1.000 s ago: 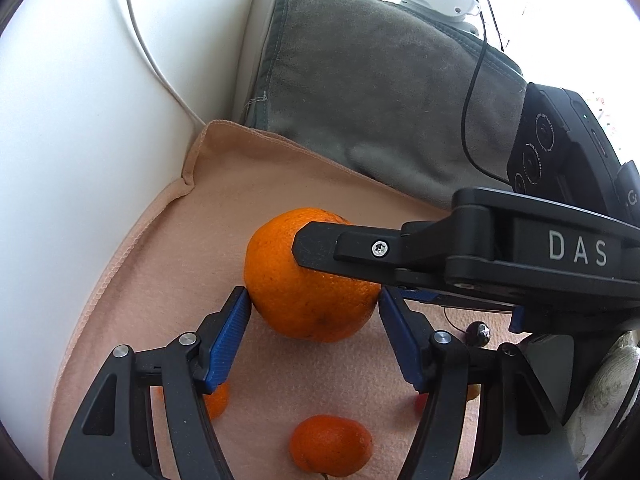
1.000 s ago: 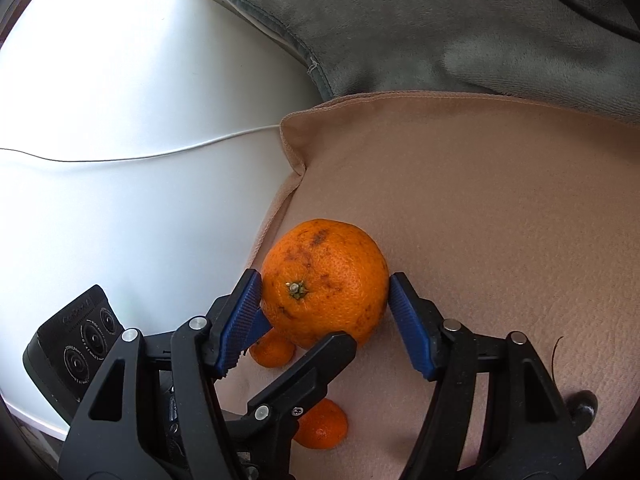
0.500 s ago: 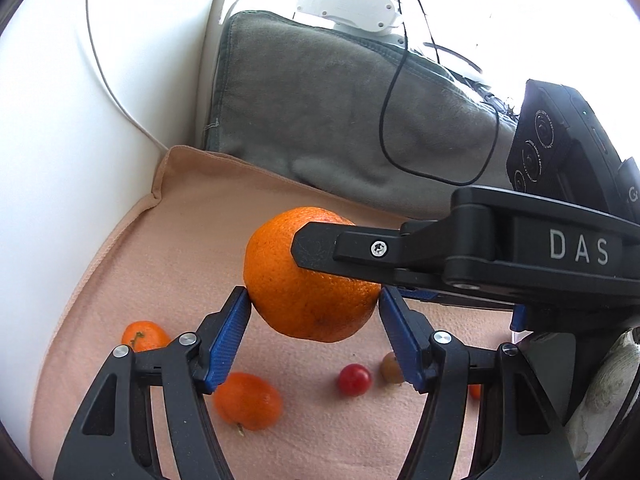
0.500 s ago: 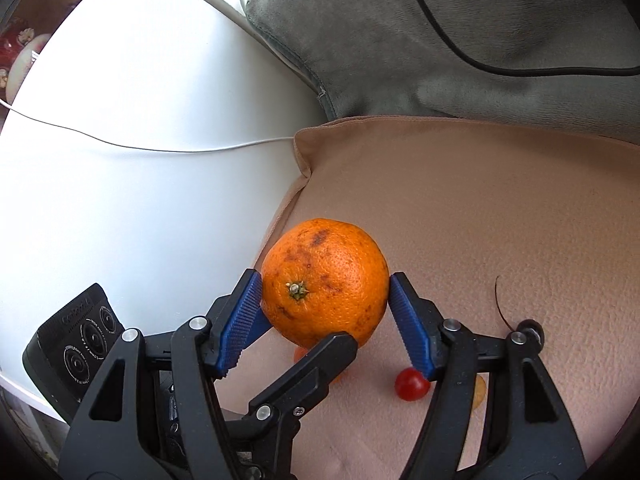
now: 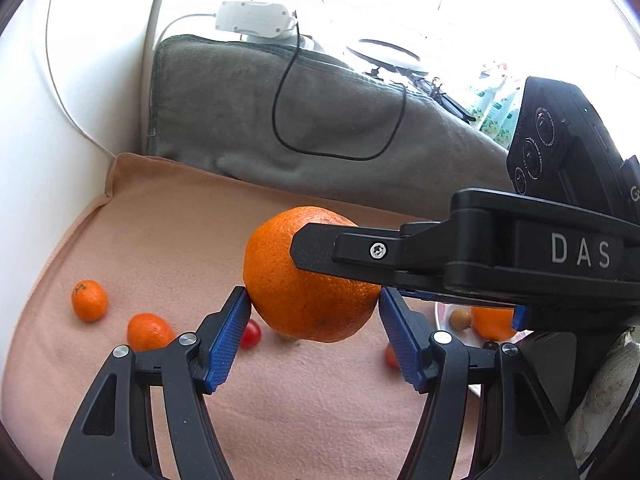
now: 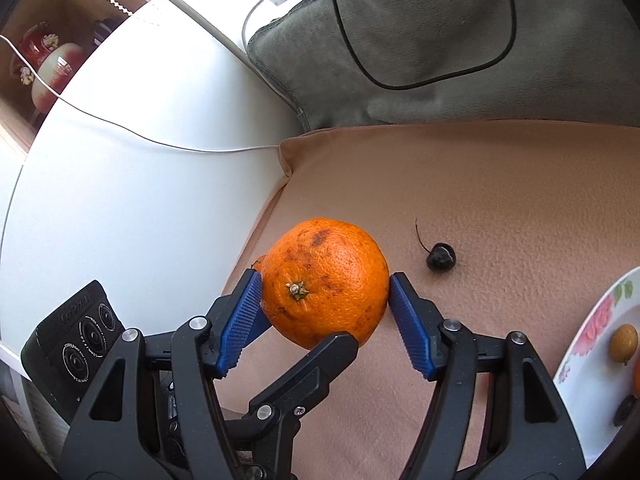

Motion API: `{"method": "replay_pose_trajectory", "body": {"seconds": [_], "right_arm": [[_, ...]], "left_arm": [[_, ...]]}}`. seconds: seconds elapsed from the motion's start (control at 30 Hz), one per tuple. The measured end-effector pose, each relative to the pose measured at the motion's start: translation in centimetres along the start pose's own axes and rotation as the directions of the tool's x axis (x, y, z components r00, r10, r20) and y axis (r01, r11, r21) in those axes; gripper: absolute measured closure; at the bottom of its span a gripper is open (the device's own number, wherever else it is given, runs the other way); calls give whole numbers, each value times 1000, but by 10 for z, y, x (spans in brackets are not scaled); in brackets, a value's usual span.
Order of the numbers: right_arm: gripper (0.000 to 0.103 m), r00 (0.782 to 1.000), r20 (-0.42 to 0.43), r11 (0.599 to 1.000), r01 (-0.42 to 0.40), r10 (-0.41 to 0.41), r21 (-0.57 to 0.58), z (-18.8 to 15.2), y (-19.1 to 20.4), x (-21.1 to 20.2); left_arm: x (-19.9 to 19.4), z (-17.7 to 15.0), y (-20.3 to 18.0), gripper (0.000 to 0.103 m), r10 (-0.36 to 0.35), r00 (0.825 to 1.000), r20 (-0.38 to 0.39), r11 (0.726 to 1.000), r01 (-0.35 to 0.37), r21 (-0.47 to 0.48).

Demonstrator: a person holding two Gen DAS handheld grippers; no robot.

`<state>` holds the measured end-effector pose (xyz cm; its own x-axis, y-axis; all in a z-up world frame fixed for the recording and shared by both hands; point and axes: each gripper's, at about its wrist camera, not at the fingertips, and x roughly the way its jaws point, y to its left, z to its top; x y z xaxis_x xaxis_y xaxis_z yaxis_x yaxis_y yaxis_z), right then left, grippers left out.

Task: Organize fruits
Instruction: 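Lift the tangerine with the right gripper and carry it toward the plate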

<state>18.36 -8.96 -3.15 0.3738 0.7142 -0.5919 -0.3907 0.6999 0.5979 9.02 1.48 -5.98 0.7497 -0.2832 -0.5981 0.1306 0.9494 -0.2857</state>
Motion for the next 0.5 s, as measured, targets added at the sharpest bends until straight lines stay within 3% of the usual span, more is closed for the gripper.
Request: {"method": "replay_pose_trajectory", "body": {"seconds": [0.5], "right_arm": [[35, 991, 101, 994, 75, -82, 78, -54, -53, -81]], "left_arm": [[-6, -33, -83, 37, -128, 991, -41, 987, 132, 96]]}}
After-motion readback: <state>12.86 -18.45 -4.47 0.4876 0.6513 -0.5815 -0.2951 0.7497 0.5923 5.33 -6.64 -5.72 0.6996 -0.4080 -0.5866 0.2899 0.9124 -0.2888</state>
